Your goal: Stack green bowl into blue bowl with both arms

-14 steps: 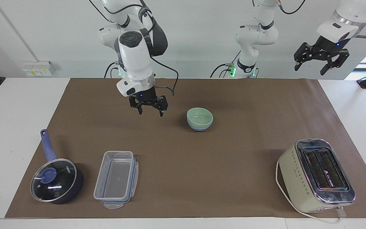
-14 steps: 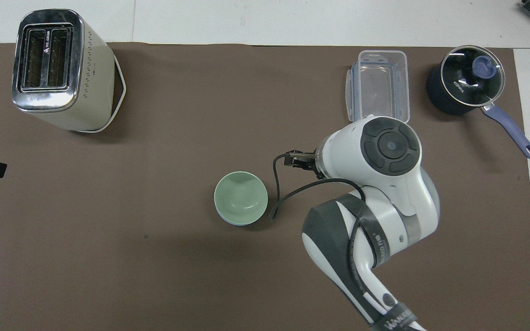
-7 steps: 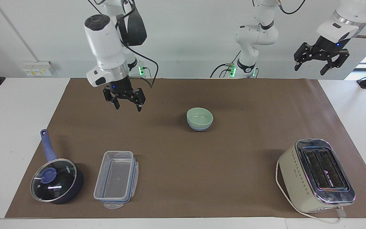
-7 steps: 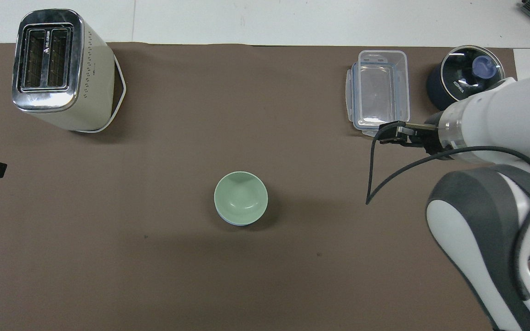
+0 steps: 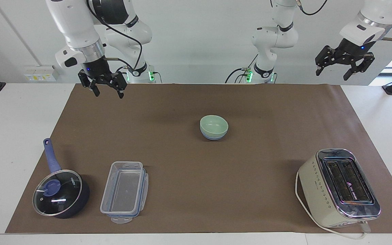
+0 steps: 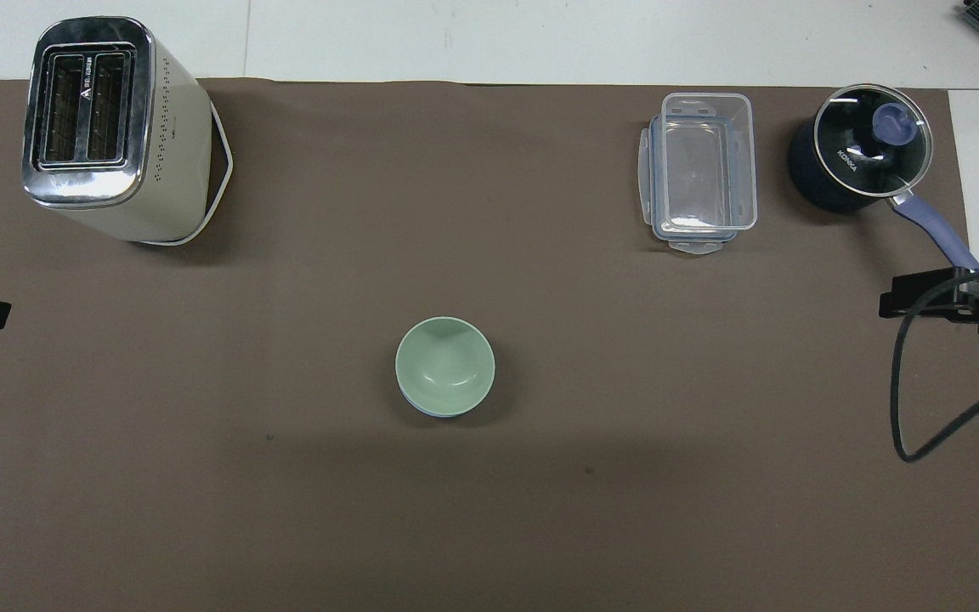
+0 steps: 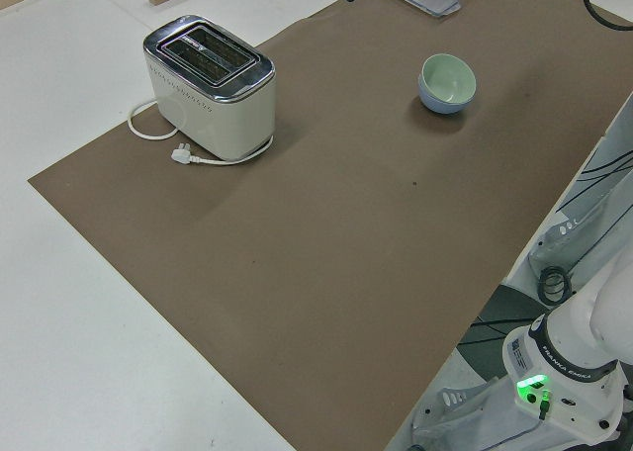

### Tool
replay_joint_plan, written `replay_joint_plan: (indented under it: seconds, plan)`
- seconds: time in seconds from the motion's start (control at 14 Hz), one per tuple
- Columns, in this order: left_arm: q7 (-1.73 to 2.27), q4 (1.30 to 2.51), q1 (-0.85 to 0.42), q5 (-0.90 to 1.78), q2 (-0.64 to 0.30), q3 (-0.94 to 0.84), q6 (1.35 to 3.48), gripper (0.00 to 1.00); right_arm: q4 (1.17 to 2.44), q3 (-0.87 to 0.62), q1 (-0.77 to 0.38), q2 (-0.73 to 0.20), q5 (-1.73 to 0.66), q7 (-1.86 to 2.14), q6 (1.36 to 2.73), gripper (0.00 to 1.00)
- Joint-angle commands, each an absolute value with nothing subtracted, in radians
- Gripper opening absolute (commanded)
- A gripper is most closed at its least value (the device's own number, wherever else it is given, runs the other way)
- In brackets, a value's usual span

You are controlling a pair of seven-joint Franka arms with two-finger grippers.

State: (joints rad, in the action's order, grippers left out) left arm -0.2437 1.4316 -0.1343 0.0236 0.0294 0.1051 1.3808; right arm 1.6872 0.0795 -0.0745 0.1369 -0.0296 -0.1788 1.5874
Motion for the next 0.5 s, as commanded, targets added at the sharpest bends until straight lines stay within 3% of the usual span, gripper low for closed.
replay_joint_plan:
  seconds: [0.0, 0.43]
  plan:
    - [-0.249, 1.448, -0.115, 0.006, 0.049, 0.092, 1.376, 1.00, 1.681, 0.066, -0.052, 0.130, -0.026, -0.152, 1.578, 1.00]
    - [-0.247, 1.450, -0.115, 0.006, 0.049, 0.092, 1.378, 1.00, 1.649, 0.067, -0.054, 0.127, 0.001, -0.052, 1.560, 1.00]
